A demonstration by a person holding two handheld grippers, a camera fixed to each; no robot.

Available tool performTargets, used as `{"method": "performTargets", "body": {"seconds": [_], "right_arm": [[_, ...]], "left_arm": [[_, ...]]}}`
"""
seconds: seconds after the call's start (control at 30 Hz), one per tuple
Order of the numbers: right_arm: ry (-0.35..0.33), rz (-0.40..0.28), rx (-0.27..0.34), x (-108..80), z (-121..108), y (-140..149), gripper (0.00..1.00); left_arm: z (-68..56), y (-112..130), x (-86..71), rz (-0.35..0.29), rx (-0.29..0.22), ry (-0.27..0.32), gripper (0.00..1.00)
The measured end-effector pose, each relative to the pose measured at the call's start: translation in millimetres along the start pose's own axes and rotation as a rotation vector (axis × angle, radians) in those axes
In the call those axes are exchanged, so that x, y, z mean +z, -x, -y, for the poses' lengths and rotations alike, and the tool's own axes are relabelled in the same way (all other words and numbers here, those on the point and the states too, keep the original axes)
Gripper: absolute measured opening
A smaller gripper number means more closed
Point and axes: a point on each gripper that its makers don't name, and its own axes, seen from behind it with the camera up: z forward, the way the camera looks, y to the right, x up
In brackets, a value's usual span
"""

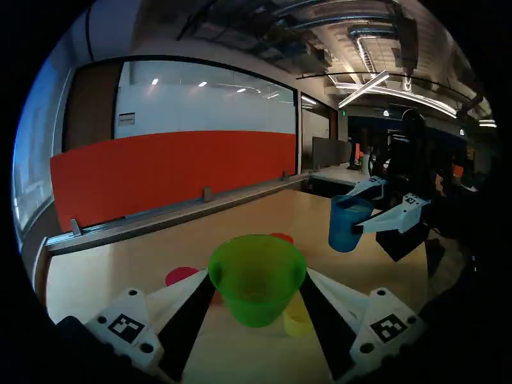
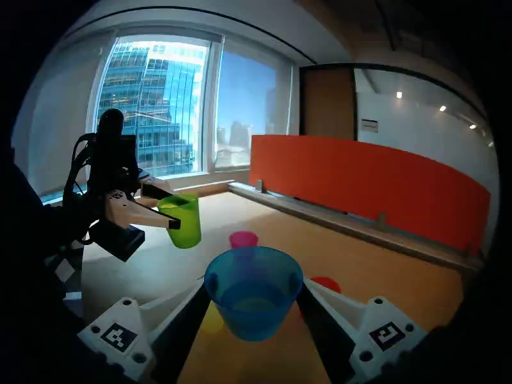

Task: Pour water

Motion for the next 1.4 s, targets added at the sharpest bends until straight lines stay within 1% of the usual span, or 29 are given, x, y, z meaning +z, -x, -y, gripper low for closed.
{"method": "performTargets", "body": {"seconds": [0.17, 0.27, 0.5, 0.8, 1.17, 1.4], "right_arm": [[0.003, -0.036, -0.012, -2.9, 3.6, -13.4, 0.9], [0.008, -0.057, -0.014, -3.4, 3.6, -20.2, 0.9], [0.02, -0.094, -0.022, -2.9, 4.9, -33.3, 0.91], [0.016, -0.123, -0.024, 0.4, 9.6, -42.8, 0.91], [0.014, -0.129, -0.038, 3.3, 8.7, -47.6, 0.91], [0.019, -0.132, -0.06, 5.0, 6.7, -52.9, 0.91]], "left_arm": [[-3.6, -10.2, -5.3, -0.029, 0.007, -0.009, 0.87], [-6.4, -16.8, -8.3, -0.049, 0.002, -0.008, 0.87], [-16.0, -29.4, -11.1, -0.089, -0.012, 0.012, 0.87], [-23.6, -41.4, -14.7, -0.129, -0.003, 0.024, 0.87], [-28.7, -43.2, -14.0, -0.134, 0.002, 0.033, 0.87], [-38.6, -38.3, -11.5, -0.13, -0.002, 0.055, 0.87]]}}
